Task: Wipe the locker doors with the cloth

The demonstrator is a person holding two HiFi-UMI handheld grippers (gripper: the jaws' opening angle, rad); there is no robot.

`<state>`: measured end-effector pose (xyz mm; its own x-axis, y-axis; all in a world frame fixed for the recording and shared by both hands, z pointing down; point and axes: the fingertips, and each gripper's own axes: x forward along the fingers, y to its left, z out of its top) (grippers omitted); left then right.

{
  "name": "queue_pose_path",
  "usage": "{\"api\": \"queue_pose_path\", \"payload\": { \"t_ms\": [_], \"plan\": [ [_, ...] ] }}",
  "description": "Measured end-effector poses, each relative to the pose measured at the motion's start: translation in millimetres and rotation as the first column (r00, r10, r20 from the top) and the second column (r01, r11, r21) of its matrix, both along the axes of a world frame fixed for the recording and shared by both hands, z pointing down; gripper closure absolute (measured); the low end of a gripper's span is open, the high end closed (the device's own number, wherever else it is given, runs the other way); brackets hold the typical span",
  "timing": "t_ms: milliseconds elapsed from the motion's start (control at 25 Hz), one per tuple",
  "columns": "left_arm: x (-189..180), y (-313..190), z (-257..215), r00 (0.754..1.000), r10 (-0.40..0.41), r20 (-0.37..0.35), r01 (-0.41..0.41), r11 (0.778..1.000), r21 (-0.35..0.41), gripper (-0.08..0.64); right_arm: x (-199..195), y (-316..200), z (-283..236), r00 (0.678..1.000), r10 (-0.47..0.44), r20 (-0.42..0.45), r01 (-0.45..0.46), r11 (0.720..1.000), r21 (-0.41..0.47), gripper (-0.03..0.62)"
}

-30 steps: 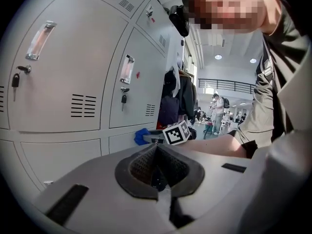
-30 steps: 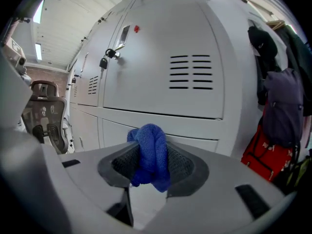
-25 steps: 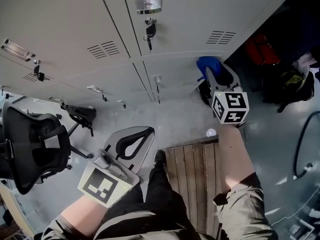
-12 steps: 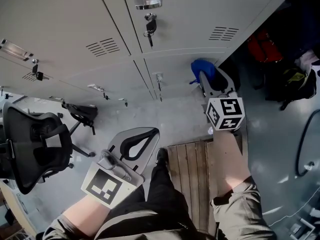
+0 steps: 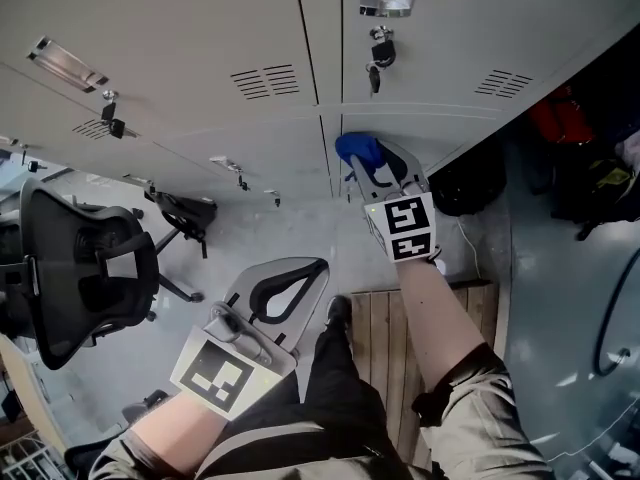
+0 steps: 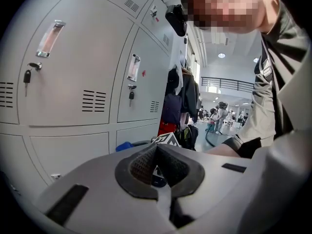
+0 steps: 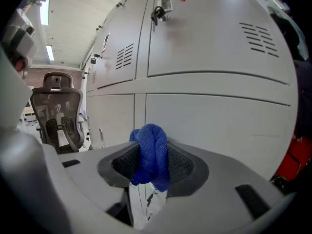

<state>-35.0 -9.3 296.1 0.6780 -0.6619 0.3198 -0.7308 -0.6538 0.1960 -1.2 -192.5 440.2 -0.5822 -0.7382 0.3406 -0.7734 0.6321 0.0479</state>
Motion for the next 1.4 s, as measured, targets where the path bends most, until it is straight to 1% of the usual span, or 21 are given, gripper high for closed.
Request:
{"api": "queue_pose_path", "payload": {
  "t_ms": [160,280,360,520,640,760,880,1000,1120,1200,1280,1400],
  "plan": [
    [-8.0,2.3,3.3,1.000,-0.012,0.000,0.012,1.000,-0.004,0.553,2.7,-7.5,3.2,1.000,0.000,-0.011,0.000,1.000,-0.001,0.439],
    [-5.6,1.4,4.7,1.000,-0.007,0.002,0.007,1.000,-0.007,0.554,16.4,-10.8,1.8,1.000,0.006,-0.013,-0.006,1.000,0.005,0.439],
    [-1.8,-0.7,4.7,1.000,-0.004,-0.001,0.004,1.000,-0.007,0.554,34.2,-13.4,2.5,1.000,0.026,-0.015,-0.026,1.000,0.003,0.439],
    [7.6,-9.0,1.7,1.000,-0.003,-0.014,0.003,1.000,-0.005,0.553,80.8,-21.3,4.5,0.996,0.069,-0.054,-0.069,0.998,0.010,0.437],
    [18.5,-11.5,1.3,1.000,0.022,-0.004,-0.022,1.000,0.000,0.554,120.0,-27.0,4.8,0.990,0.107,-0.092,-0.106,0.994,0.020,0.439],
    [27.8,-10.3,5.4,0.999,0.050,0.010,-0.049,0.999,-0.010,0.554,156.2,-32.4,3.5,0.982,0.143,-0.125,-0.140,0.990,0.031,0.439],
    [32.7,-10.0,9.7,0.998,0.059,0.020,-0.059,0.998,-0.022,0.554,183.5,-36.7,2.5,0.973,0.182,-0.143,-0.178,0.983,0.039,0.437],
    [37.5,-12.7,12.0,0.997,0.078,0.028,-0.078,0.997,-0.018,0.553,203.1,-37.7,3.3,0.963,0.223,-0.152,-0.219,0.975,0.042,0.439],
    [40.4,-19.2,15.5,0.994,0.103,0.042,-0.104,0.995,0.007,0.552,203.3,-33.3,5.9,0.961,0.238,-0.141,-0.236,0.971,0.034,0.439],
    [44.1,-23.5,16.5,0.993,0.115,0.033,-0.115,0.993,0.019,0.553,187.3,-26.7,8.2,0.969,0.217,-0.121,-0.216,0.976,0.026,0.439],
    [48.2,-24.9,14.0,0.993,0.120,0.011,-0.120,0.993,0.019,0.553,158.9,-19.0,11.2,0.980,0.174,-0.097,-0.174,0.985,0.017,0.439],
    [49.2,-23.2,7.7,0.991,0.130,-0.004,-0.130,0.991,0.029,0.554,105.6,-8.6,17.1,0.993,0.106,-0.059,-0.107,0.994,0.000,0.439]
  ]
}}
